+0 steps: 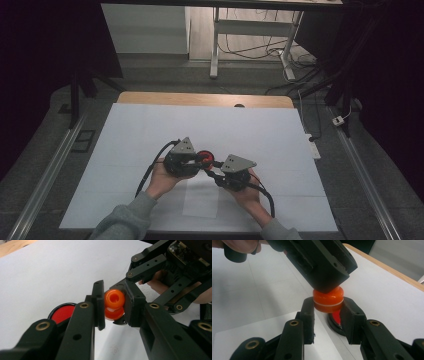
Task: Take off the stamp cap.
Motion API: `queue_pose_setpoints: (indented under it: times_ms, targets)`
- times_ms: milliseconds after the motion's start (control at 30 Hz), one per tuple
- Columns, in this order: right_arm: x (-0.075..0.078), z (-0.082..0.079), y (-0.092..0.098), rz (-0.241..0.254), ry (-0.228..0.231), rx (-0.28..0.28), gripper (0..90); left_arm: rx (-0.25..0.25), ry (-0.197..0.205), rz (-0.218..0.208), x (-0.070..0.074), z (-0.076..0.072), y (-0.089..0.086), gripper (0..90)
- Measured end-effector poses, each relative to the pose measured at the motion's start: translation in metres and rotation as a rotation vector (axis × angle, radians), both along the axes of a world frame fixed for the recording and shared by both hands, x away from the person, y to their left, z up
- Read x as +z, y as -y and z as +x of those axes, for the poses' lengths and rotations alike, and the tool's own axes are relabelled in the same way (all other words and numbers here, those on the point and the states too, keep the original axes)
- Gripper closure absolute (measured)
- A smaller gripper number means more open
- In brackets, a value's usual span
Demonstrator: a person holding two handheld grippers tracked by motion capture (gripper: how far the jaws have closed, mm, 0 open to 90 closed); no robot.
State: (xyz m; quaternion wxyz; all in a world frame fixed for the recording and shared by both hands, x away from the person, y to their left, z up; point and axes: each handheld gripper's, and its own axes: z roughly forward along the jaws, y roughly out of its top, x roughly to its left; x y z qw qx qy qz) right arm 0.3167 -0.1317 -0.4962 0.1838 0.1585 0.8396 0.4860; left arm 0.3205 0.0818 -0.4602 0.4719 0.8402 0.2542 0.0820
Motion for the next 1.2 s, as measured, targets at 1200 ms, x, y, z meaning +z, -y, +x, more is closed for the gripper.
queue_pose_setpoints:
  times_ms: [1200]
  targets:
    - [-0.0012,-0.0009,0.0006,0.003,0.006,-0.007,65.0,0.000,-0.006,-0.009,-0.0009,0.0005,-0.0009,72.7]
